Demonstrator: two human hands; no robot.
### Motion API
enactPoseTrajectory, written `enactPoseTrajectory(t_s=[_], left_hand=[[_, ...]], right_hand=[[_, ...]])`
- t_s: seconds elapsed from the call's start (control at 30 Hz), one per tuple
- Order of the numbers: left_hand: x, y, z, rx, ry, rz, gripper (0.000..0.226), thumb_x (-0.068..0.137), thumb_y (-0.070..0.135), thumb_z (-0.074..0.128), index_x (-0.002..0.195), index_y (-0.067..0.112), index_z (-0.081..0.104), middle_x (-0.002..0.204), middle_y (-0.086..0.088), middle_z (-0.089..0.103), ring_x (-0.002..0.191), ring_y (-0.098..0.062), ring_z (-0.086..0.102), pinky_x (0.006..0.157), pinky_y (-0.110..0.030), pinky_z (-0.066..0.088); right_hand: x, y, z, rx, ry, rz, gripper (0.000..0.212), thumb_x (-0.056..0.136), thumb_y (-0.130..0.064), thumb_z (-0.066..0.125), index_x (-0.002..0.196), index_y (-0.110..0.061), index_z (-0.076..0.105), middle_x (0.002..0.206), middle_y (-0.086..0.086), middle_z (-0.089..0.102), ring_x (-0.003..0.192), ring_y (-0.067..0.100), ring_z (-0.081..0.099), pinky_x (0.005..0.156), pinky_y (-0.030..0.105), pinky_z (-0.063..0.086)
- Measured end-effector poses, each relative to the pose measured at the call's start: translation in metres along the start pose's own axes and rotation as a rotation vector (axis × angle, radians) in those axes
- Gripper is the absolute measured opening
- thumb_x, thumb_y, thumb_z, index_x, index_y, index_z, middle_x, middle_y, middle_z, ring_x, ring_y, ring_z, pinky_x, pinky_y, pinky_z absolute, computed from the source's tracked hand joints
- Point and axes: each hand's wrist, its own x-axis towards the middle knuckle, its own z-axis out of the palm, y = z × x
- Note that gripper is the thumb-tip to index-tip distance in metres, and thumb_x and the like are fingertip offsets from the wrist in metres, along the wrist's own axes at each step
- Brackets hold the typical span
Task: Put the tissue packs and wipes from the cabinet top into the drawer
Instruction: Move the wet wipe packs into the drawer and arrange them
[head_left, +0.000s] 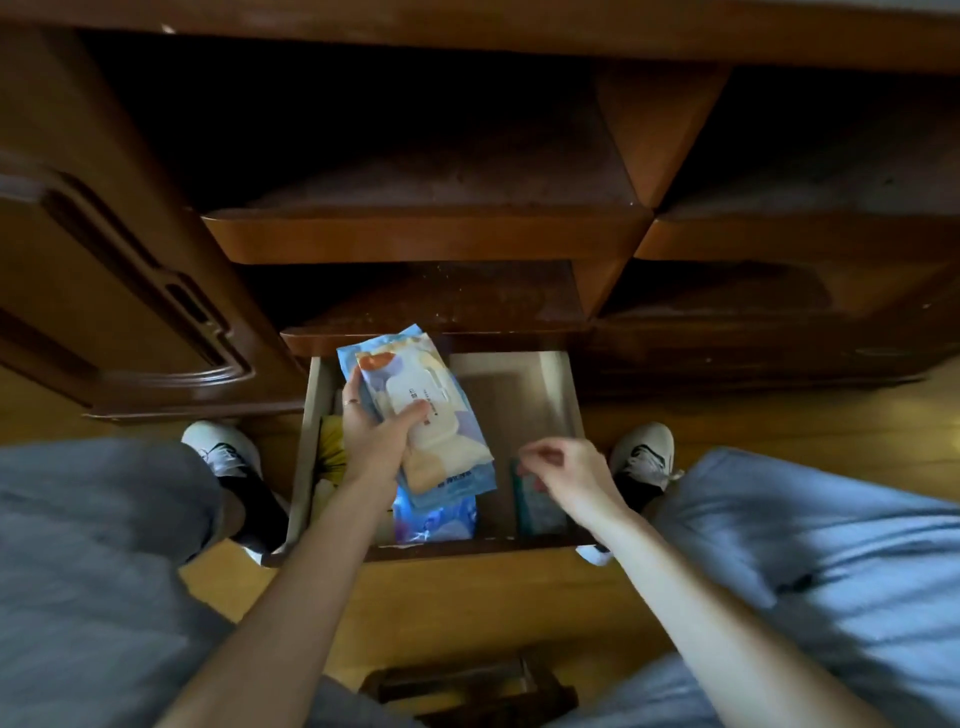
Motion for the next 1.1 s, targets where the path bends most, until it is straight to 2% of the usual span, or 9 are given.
enactPoseTrajectory(t_s=[0.13,0.23,0.37,0.47,0.57,0.7,0.87,0.97,1.1], left_hand=[[0.001,-0.012,-0.005,0.092,-0.027,0.028,0.088,0.078,0.009,0.084,0.144,0.043,0.038,0.126,0.013,0.062,0.109,-0.012,0.063,0.074,-0.034,0.061],[0.001,-0.018,-0.009,0.096,-0.043,0.025,0.085,0.079,0.007,0.083,0.144,0.041,0.039,0.120,0.019,0.061,0.108,-0.009,0.063,0.073,-0.031,0.060],[0.001,-0.022,-0.020,0.093,-0.018,0.021,0.082,0.080,0.005,0.081,0.144,0.036,0.042,0.125,0.010,0.065,0.110,-0.012,0.067,0.076,-0.034,0.063],[0.002,-0.024,-0.020,0.100,-0.037,0.025,0.075,0.080,0.005,0.081,0.134,0.043,0.045,0.125,0.008,0.066,0.110,-0.012,0.068,0.081,-0.042,0.063],[0.003,-0.024,-0.008,0.156,-0.081,0.021,0.073,0.081,0.007,0.082,0.132,0.043,0.045,0.126,0.006,0.064,0.113,-0.016,0.067,0.084,-0.047,0.061],[0.007,-0.033,0.018,0.289,-0.154,0.058,0.074,0.081,0.012,0.082,0.134,0.042,0.040,0.122,0.011,0.062,0.111,-0.013,0.065,0.078,-0.038,0.063],[0.014,-0.053,0.058,0.390,-0.274,0.087,0.085,0.083,0.005,0.079,0.147,0.035,0.033,0.122,0.020,0.057,0.109,-0.004,0.061,0.067,-0.017,0.058],[0.019,-0.068,0.081,0.435,-0.341,0.094,0.092,0.083,0.000,0.077,0.155,0.028,0.027,0.144,0.006,0.051,0.125,-0.015,0.056,0.090,-0.035,0.059],[0.022,-0.099,0.104,0.493,-0.386,0.062,0.092,0.083,0.001,0.076,0.156,0.025,0.025,0.148,0.001,0.047,0.133,-0.023,0.050,0.101,-0.044,0.053]], right_hand=[[0.047,0.024,0.020,-0.292,-0.063,0.172,0.036,0.099,-0.027,0.062,0.131,-0.013,0.062,0.120,0.007,0.069,0.104,0.025,0.068,0.090,0.041,0.057],[0.073,0.040,0.039,-0.512,-0.111,0.243,0.055,0.099,-0.022,0.061,0.151,-0.016,0.041,0.144,0.012,0.055,0.126,0.030,0.058,0.089,0.039,0.049],[0.094,0.057,0.058,-0.906,-0.178,0.139,0.047,0.102,-0.014,0.052,0.148,-0.020,0.039,0.145,0.014,0.049,0.125,0.034,0.055,0.091,0.044,0.051],[0.103,0.062,0.065,-1.044,-0.195,0.058,0.052,0.097,-0.011,0.062,0.144,-0.017,0.042,0.143,0.013,0.049,0.123,0.031,0.056,0.095,0.042,0.052],[0.104,0.059,0.056,-1.113,-0.243,-0.023,0.018,0.101,-0.016,0.059,0.119,-0.016,0.064,0.120,0.008,0.066,0.105,0.024,0.066,0.091,0.038,0.056],[0.106,0.051,0.011,-0.991,-0.270,-0.176,0.023,0.099,-0.022,0.061,0.120,-0.014,0.067,0.119,0.008,0.066,0.113,0.027,0.064,0.094,0.039,0.053],[0.096,0.035,-0.062,-0.792,0.024,-0.262,0.030,0.100,-0.031,0.059,0.130,-0.025,0.054,0.115,0.008,0.065,0.110,0.029,0.063,0.078,0.037,0.052],[0.085,0.046,-0.105,-0.690,0.231,-0.202,0.025,0.100,-0.031,0.059,0.121,-0.022,0.052,0.094,0.002,0.054,0.090,0.026,0.056,0.071,0.034,0.037],[0.067,0.069,-0.136,-0.649,0.180,-0.070,0.014,0.102,-0.033,0.055,0.103,-0.027,0.042,0.095,0.002,0.054,0.088,0.024,0.055,0.062,0.035,0.041]])
